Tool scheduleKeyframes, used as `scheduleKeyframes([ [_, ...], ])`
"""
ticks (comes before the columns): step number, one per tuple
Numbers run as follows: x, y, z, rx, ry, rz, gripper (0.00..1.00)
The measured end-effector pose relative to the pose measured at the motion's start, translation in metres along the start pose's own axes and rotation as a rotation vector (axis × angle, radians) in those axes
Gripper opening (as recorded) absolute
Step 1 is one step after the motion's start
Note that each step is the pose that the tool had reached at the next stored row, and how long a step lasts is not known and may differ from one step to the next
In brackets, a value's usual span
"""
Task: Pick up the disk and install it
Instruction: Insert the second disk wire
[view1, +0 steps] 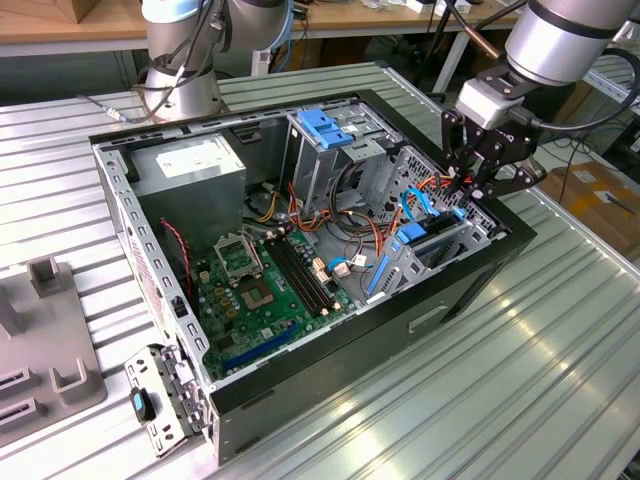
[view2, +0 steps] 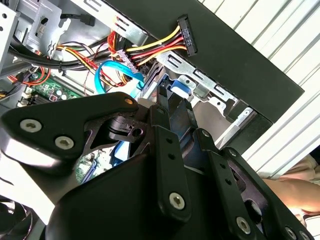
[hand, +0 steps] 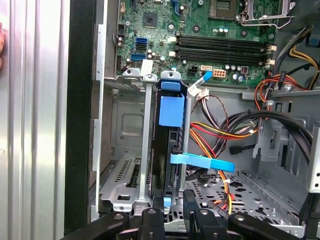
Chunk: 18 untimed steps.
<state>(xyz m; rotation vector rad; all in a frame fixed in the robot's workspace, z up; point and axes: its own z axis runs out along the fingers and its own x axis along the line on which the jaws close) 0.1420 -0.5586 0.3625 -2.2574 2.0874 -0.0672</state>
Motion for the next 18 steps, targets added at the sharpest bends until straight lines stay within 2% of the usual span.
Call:
scheduleKeyframes([
  [8,0.0000,-0.0027,0.0002,-0.0001,-0.0004,-0.005,0.29],
  [18,0.0010,-0.0175,0.0013,-0.0003,-0.0020,-0.026,0.29],
])
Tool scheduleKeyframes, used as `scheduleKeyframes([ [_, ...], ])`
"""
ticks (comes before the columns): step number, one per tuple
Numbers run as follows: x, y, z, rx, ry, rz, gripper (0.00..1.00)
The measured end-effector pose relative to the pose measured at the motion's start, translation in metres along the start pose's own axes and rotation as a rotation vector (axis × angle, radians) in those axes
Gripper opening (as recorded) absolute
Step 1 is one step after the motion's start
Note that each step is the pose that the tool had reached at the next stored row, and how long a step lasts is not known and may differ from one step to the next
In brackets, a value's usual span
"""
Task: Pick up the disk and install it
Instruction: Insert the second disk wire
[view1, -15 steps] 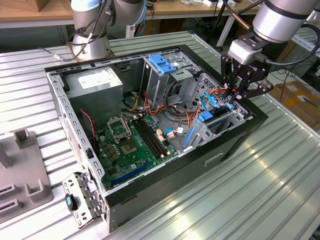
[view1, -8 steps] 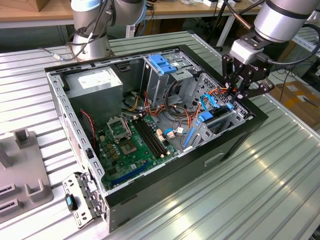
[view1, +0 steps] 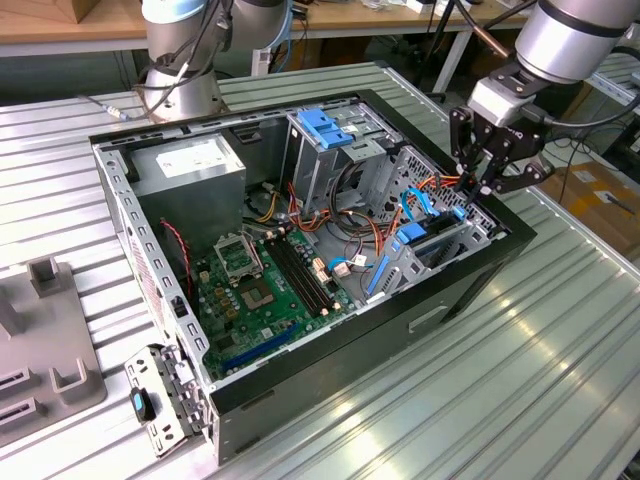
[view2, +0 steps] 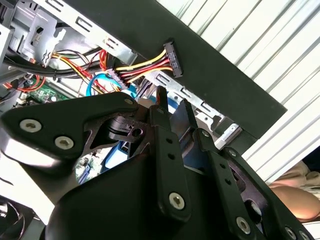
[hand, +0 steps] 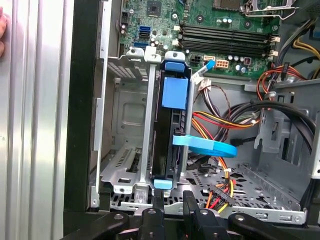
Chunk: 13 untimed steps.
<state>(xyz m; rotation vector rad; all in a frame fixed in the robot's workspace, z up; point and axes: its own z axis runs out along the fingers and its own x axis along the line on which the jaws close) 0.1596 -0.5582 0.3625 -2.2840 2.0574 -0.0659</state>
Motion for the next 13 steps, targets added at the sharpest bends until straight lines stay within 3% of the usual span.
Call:
scheduleKeyframes([
  [13,0.0000,-0.0004,-0.0021,-0.0001,-0.0005,-0.004,0.29],
])
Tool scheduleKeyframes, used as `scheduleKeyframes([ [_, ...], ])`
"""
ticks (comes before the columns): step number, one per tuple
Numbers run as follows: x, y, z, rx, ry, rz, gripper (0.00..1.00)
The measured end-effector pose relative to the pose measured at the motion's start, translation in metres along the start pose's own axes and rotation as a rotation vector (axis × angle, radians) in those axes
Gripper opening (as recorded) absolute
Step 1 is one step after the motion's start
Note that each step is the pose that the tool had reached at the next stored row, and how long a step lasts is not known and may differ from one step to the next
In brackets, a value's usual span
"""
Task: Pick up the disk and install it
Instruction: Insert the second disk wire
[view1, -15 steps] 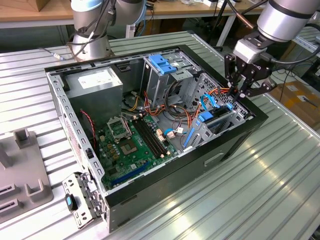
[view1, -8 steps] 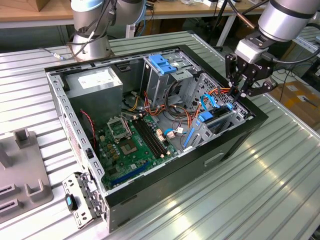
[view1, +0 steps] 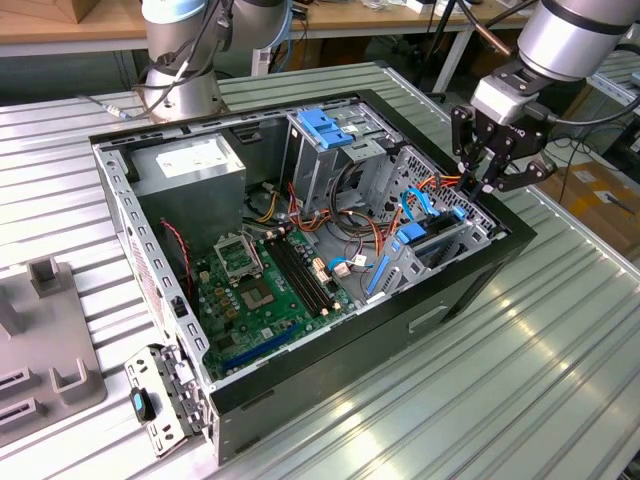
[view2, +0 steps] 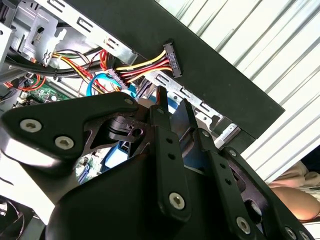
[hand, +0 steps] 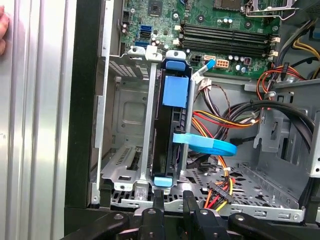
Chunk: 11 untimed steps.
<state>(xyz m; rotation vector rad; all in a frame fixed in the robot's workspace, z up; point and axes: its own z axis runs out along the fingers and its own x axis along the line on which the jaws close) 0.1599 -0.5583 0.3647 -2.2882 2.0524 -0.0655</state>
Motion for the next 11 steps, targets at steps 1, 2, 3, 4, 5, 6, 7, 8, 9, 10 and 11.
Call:
scheduleKeyframes([
  [1,0.0001,-0.0006,-0.0001,0.0000,0.0003,-0.001,0.29],
  [2,0.0001,-0.0013,-0.0001,-0.0001,0.0003,-0.002,0.29],
  [3,0.0002,-0.0023,0.0001,-0.0001,-0.0002,-0.005,0.29],
  [4,0.0003,-0.0029,0.0002,-0.0002,-0.0007,-0.010,0.29],
  [5,0.0004,-0.0036,0.0001,-0.0003,-0.0011,-0.016,0.29],
  [6,0.0005,-0.0044,0.0000,-0.0006,-0.0018,-0.025,0.29],
  [7,0.0006,-0.0051,0.0001,-0.0007,-0.0030,-0.039,0.29],
  [8,0.0006,-0.0053,0.0001,-0.0009,-0.0041,-0.054,0.29],
  [9,0.0006,-0.0055,0.0001,-0.0013,-0.0062,-0.080,0.29],
  [10,0.0006,-0.0056,0.0001,-0.0015,-0.0074,-0.097,0.29],
  [11,0.0006,-0.0058,0.0001,-0.0018,-0.0090,-0.117,0.29],
])
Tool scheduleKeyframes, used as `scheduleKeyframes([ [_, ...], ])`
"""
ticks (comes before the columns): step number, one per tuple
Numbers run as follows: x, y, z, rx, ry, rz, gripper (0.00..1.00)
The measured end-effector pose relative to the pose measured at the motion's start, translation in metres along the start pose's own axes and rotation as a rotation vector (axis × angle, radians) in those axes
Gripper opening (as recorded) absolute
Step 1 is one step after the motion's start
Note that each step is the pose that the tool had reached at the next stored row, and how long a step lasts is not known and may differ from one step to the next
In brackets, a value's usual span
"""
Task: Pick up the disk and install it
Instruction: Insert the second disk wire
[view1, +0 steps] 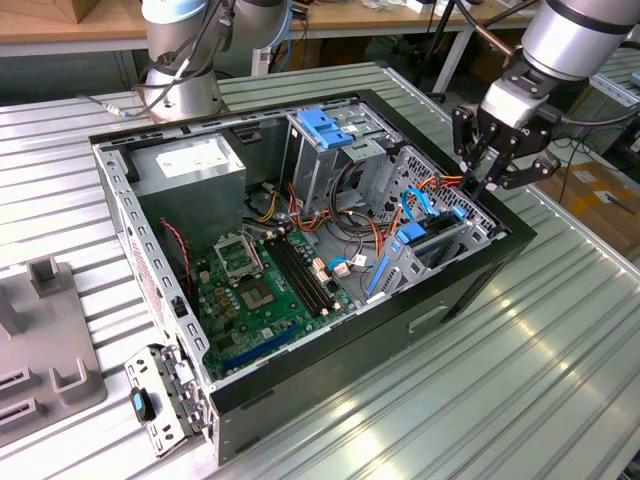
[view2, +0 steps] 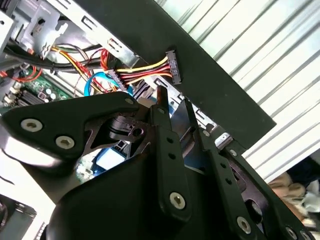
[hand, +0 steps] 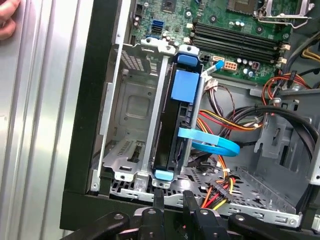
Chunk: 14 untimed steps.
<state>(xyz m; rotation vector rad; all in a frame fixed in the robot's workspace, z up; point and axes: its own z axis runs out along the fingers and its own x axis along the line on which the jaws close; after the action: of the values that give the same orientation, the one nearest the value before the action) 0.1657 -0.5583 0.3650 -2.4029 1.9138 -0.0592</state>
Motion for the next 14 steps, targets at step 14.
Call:
scheduleKeyframes([
  [14,0.0031,-0.0137,0.0010,-0.0029,-0.0153,-0.194,0.29],
])
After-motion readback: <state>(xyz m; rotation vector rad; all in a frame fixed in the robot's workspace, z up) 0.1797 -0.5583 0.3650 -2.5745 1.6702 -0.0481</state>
